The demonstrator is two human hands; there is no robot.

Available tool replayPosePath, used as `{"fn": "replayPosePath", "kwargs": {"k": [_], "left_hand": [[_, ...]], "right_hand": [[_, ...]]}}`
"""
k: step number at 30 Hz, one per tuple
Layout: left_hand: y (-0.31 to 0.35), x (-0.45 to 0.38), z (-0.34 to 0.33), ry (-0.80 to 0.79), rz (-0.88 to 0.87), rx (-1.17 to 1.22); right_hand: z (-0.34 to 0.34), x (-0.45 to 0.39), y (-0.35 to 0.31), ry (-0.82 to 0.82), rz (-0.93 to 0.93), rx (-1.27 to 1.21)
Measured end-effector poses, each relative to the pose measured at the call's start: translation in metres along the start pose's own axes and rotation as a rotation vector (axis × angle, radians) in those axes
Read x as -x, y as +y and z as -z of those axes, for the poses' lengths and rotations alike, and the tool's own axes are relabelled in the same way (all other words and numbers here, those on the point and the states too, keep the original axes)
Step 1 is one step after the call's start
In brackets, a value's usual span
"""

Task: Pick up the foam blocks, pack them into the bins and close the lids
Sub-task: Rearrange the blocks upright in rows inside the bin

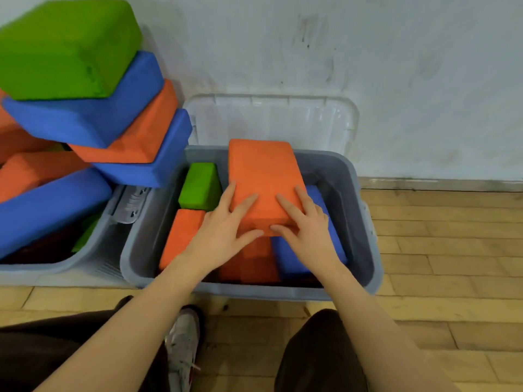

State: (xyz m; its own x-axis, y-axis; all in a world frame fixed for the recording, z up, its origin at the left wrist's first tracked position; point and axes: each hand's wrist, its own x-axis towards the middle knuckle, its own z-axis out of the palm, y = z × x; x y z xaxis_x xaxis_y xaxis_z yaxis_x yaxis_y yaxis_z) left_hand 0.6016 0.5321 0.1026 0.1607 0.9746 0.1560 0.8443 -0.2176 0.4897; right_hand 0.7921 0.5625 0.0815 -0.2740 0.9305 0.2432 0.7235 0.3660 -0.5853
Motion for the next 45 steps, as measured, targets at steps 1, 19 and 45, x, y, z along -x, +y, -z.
{"fn": "replayPosePath", "kwargs": {"k": [1, 19, 45], "left_hand": [[-0.007, 0.0, 0.007, 0.037, -0.001, -0.015], [-0.083, 0.044, 0.029, 0.242, 0.063, -0.093], [-0.083, 0.046, -0.004, 0.185, 0.119, -0.281]], "right_hand": [[-0.006, -0.005, -0.009, 0.023, 0.021, -0.01], [-0.068, -0.027, -0.055, 0.021, 0.169, -0.243], [-0.067, -0.008, 0.05, -0.454, -0.261, 0.385]]}}
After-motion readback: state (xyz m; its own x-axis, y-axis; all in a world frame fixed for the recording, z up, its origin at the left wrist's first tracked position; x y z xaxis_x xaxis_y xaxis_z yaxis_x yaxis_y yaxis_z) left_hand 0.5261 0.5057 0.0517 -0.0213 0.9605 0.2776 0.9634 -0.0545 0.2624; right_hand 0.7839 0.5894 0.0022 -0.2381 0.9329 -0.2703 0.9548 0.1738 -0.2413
